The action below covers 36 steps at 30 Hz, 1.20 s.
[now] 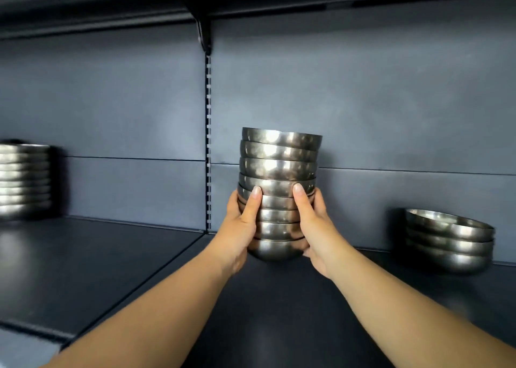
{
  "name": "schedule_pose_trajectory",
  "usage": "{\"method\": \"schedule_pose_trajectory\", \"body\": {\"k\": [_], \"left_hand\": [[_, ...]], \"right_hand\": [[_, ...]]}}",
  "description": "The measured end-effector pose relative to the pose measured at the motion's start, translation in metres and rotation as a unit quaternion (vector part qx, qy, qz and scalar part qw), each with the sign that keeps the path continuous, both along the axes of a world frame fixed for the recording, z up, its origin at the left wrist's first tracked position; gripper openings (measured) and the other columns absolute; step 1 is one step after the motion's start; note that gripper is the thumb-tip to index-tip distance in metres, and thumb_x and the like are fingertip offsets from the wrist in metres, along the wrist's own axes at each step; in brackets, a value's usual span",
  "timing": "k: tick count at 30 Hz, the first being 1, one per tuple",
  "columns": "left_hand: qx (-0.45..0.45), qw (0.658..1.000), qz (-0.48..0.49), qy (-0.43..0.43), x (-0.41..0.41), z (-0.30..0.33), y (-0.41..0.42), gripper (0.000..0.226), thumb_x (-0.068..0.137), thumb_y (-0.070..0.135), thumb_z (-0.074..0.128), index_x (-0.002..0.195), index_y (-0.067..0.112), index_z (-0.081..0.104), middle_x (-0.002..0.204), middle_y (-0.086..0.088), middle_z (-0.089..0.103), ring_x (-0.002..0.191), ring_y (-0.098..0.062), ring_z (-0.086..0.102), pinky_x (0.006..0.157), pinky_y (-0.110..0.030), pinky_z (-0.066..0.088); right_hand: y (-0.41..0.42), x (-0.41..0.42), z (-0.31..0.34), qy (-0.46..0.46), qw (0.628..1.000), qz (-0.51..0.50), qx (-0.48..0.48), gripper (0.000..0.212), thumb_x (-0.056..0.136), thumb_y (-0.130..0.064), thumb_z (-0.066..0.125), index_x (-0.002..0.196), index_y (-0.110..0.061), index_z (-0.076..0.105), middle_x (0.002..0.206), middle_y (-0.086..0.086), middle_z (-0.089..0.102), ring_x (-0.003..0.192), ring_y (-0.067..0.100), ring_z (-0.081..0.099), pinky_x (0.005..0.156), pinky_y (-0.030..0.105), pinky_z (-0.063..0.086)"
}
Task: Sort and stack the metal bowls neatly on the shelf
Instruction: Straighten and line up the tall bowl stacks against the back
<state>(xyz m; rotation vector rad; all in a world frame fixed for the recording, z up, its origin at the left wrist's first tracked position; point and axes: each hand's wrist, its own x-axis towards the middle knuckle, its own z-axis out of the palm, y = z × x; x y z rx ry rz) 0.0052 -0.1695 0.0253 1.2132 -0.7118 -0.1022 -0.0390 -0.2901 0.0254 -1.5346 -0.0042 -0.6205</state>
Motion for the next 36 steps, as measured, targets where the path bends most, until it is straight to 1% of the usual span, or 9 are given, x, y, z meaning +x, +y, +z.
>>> {"method": "schedule_pose_trajectory", "body": {"k": [4,9,12,15,18,22,26,30,36], "left_hand": [[0.002,0.998,0.057,-0.006,0.015,-0.001,0.088,0.054,0.087,0.048,0.048,0.135,0.025,0.037,0.127,0.002,0.059,0.113,-0.014,0.059,0.099,-0.038,0.046],[0.039,0.992,0.118,-0.014,0.041,-0.007,0.214,0.052,0.087,0.051,0.046,0.131,0.025,0.040,0.119,0.005,0.064,0.104,-0.009,0.064,0.082,-0.028,0.053],[0.052,0.989,0.138,-0.015,0.058,-0.008,0.275,0.051,0.090,0.050,0.043,0.131,0.020,0.041,0.123,-0.009,0.062,0.109,-0.026,0.062,0.099,-0.047,0.046],[0.063,0.989,0.137,-0.002,0.078,-0.014,0.323,0.055,0.090,0.050,0.042,0.132,0.015,0.041,0.124,-0.027,0.054,0.107,-0.036,0.050,0.091,-0.044,0.032],[0.063,0.988,0.139,0.020,0.108,-0.020,0.354,0.065,0.088,0.052,0.043,0.138,0.012,0.034,0.115,-0.024,0.060,0.097,-0.024,0.063,0.092,-0.045,0.029],[0.080,0.986,0.137,0.052,0.153,-0.027,0.382,0.078,0.080,0.062,0.045,0.144,0.021,0.026,0.140,-0.019,0.045,0.129,-0.040,0.041,0.111,-0.052,0.025],[0.053,0.992,0.110,0.044,0.194,-0.027,0.397,0.071,0.076,0.059,0.050,0.138,0.026,0.034,0.128,-0.002,0.060,0.114,-0.023,0.059,0.103,-0.048,0.042],[0.068,0.991,0.110,0.036,0.242,-0.025,0.403,0.069,0.075,0.059,0.049,0.135,0.028,0.035,0.126,0.001,0.060,0.114,-0.020,0.059,0.103,-0.048,0.042],[0.062,0.992,0.103,0.049,0.318,-0.026,0.409,0.077,0.074,0.060,0.050,0.140,0.026,0.029,0.130,0.000,0.056,0.117,-0.020,0.056,0.104,-0.047,0.041]], "right_hand": [[0.085,0.023,0.001,0.010,0.999,0.048,0.014,0.049,0.072,-0.068,0.049,0.115,-0.047,0.043,0.093,-0.013,0.067,0.049,-0.001,0.063,0.040,0.016,0.044],[0.209,0.057,-0.009,0.013,0.995,0.098,0.019,0.069,0.052,-0.079,0.049,0.114,-0.051,0.042,0.100,-0.013,0.067,0.064,0.005,0.069,0.045,0.021,0.049],[0.271,0.077,-0.012,0.013,0.993,0.109,0.029,0.039,0.069,-0.072,0.051,0.102,-0.052,0.046,0.092,-0.011,0.066,0.052,0.001,0.065,0.042,0.019,0.046],[0.319,0.098,-0.018,0.021,0.994,0.103,0.029,0.025,0.071,-0.070,0.050,0.091,-0.055,0.046,0.091,-0.010,0.066,0.052,0.003,0.065,0.040,0.016,0.044],[0.350,0.120,-0.021,0.048,0.993,0.101,0.024,0.036,0.071,-0.071,0.049,0.102,-0.055,0.042,0.097,-0.012,0.064,0.069,0.007,0.065,0.040,0.016,0.044],[0.378,0.160,-0.023,0.060,0.993,0.100,0.013,0.048,0.073,-0.069,0.049,0.116,-0.050,0.038,0.096,-0.014,0.064,0.072,0.006,0.063,0.041,0.015,0.045],[0.389,0.210,-0.023,0.065,0.993,0.097,0.004,0.056,0.074,-0.069,0.048,0.123,-0.046,0.036,0.094,-0.012,0.064,0.069,0.006,0.063,0.044,0.017,0.045],[0.397,0.262,-0.023,0.059,0.993,0.097,0.017,0.059,0.073,-0.069,0.049,0.125,-0.047,0.034,0.101,-0.014,0.063,0.075,0.006,0.064,0.047,0.020,0.047],[0.407,0.333,-0.023,0.075,0.994,0.074,0.032,0.059,0.075,-0.067,0.048,0.127,-0.045,0.034,0.101,-0.012,0.061,0.061,-0.001,0.059,0.038,0.012,0.040]]}}
